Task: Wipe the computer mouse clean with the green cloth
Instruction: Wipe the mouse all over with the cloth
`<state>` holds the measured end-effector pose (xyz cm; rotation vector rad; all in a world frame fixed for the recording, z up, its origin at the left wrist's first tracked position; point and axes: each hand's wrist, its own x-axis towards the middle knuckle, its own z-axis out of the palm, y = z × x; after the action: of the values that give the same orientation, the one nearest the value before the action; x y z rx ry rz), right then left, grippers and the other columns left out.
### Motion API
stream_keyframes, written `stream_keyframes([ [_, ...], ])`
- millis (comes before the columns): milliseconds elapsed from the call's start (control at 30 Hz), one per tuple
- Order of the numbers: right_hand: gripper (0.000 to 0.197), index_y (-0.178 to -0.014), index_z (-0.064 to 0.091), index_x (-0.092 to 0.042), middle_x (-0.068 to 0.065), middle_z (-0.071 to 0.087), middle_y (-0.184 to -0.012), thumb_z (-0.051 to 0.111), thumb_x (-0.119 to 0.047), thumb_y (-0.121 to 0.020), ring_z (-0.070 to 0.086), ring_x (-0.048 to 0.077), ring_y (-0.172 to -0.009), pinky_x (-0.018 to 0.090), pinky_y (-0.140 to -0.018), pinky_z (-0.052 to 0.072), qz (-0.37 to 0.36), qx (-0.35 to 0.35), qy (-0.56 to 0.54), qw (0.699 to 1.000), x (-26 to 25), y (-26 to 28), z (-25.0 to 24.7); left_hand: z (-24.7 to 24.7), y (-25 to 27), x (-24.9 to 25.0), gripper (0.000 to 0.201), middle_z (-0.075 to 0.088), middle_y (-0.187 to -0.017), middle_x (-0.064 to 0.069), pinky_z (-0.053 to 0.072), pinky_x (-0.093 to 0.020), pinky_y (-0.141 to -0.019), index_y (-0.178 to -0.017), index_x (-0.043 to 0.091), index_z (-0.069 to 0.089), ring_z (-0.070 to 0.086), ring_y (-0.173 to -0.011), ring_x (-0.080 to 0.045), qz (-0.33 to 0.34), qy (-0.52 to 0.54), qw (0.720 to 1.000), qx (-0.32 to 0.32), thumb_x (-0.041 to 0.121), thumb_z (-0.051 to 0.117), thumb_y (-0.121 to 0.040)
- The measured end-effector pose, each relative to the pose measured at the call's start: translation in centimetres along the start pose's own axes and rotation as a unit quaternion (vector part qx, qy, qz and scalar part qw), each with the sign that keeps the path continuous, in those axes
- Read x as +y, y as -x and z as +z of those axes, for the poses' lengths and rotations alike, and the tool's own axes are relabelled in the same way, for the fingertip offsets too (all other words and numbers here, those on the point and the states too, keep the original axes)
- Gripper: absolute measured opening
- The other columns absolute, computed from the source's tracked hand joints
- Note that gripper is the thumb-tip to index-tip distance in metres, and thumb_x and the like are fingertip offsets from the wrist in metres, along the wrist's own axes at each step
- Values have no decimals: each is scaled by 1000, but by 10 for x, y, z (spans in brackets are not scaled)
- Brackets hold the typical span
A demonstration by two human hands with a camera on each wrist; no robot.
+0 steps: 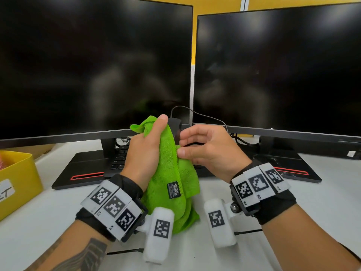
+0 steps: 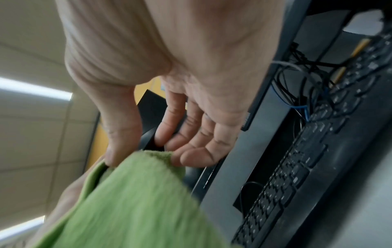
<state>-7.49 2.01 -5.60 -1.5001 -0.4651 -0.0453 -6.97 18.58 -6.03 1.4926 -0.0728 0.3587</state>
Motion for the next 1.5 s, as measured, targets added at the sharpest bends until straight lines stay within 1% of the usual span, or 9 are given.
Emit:
stream_keyframes([
  [133,29,-104,64,-11,10,68,-96,76,-18,-78,65,20,-74,33,-70,54,32,-10,-97,995,-4,0,-4,-2,5,5,77,79,-70,-1,57,-51,-97,-71,14,81,76,-80,-29,-35,-31,998,-32,87,58,-78],
  [333,47,-131,57,-11,1,75,-106,69,-20,-86,58,24,-79,46,-80,38,27,-8,-117,993,-3,0,-5,0,14,14,63,79,-67,9,52,-33,-74,-60,46,79,75,-65,-8,-45,-89,994,-54,82,40,-93],
  [500,45,-132,60,-12,-4,74,-99,73,-14,-88,57,16,-69,40,-72,44,0,45,-111,993,-7,1,-6,0,16,10,76,80,-99,-21,63,-52,-90,-102,8,81,79,-87,-25,-24,-38,994,-97,78,58,-86],
  [600,48,-125,64,-9,1,69,-95,82,-12,-80,66,15,-72,41,-76,53,-11,83,-106,991,-4,-1,-2,5,14,0,77,81,-105,-18,61,-60,-95,-114,12,76,80,-98,-33,12,-17,994,-109,77,70,-75],
  [933,34,-120,63,3,7,74,-88,72,-2,-87,73,15,-80,37,-90,61,-5,58,-168,984,-2,-4,0,3,15,5,77,59,-56,-5,52,-47,-79,-56,12,53,61,-63,-28,79,-116,990,18,73,35,-99],
  [1067,40,-114,65,1,13,72,-92,75,-7,-76,74,16,-79,37,-90,62,-6,42,-207,977,1,-4,5,-3,12,11,67,53,-67,-7,40,-45,-81,-66,12,51,52,-78,-35,82,-116,988,65,56,27,-110],
  [1167,44,-114,66,-1,22,68,-106,75,-8,-72,71,24,-93,37,-92,61,-7,36,-212,977,3,-2,8,-5,11,12,72,52,-74,-11,41,-51,-90,-110,-6,60,55,-90,-42,93,-123,986,64,54,20,-107],
  [1300,55,-120,65,-2,19,70,-111,85,3,-69,67,34,-108,43,-97,59,-19,10,-239,971,9,-4,4,-7,9,12,51,48,-85,-5,28,-33,-84,-119,17,63,47,-89,-31,70,-92,988,105,41,18,-115],
  [1500,64,-143,47,1,18,66,-125,63,8,-81,69,30,-106,45,-91,59,-49,-34,-269,961,0,0,-12,-9,1,8,62,50,-65,-1,38,-12,-46,-69,10,52,46,-56,-12,25,-24,991,131,51,35,-111],
])
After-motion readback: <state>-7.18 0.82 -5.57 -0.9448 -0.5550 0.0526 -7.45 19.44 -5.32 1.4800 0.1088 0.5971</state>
